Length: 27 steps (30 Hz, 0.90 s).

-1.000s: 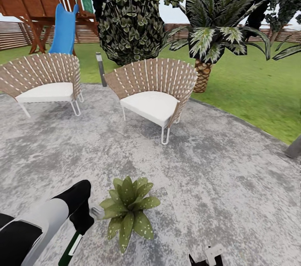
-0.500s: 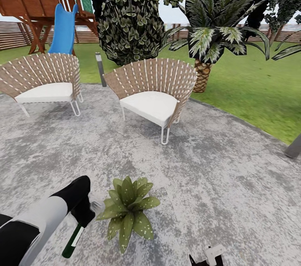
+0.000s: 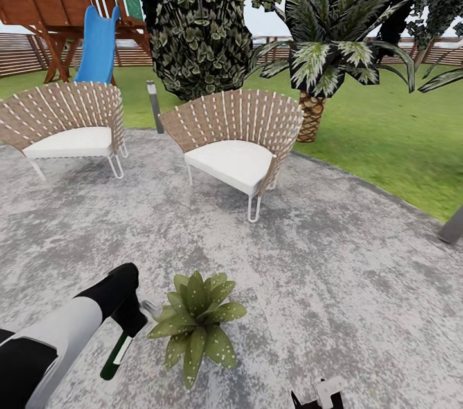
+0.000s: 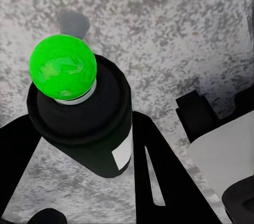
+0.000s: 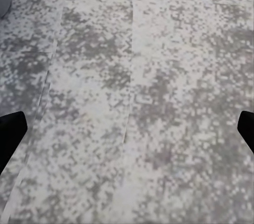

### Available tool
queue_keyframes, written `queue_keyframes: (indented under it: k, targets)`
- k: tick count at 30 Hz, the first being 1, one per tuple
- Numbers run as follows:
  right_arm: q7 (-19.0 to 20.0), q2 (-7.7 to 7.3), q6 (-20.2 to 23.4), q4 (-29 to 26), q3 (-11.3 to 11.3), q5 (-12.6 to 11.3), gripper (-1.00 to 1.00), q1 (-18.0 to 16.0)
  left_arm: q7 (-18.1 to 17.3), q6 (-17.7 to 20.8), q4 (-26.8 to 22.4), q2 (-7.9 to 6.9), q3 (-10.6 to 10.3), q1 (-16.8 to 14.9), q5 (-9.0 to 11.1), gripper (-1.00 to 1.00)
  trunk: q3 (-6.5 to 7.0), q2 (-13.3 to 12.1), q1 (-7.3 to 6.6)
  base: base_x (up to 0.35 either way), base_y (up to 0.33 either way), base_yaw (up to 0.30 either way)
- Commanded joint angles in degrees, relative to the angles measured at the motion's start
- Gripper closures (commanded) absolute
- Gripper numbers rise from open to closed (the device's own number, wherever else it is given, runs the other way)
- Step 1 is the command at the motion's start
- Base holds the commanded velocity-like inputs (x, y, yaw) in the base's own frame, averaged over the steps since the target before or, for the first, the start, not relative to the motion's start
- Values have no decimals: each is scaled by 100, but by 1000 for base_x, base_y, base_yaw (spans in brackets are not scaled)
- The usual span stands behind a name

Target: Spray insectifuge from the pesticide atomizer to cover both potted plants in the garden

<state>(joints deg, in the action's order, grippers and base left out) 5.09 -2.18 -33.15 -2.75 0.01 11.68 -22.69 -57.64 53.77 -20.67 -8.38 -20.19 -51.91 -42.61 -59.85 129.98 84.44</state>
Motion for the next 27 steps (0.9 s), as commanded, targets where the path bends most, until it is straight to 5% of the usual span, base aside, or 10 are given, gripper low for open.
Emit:
queue_keyframes:
  k: [1,8,13,27]
  targets:
    - [20,-2,-16,3,-4,1,-100,-4,-61,-6,-14,8,-15,-2,-52,100,-5,2,-1,0,0,0]
    - [19,-2,-16,3,-2,1,-100,1,-64,-49,65,-45,-34,73,-55,100,-5,2,-1,0,0,0]
    - [19,-2,-16,3,-2,1,-100,-2,-71,-144,116,-279,-40,162,-42,100,-5,2,-1,0,0,0]
    - [19,6,-16,-4,-7,-12,-100,0,-283,-432,301,-229,-23,243,-54,100,-5,2,-1,24,77,0]
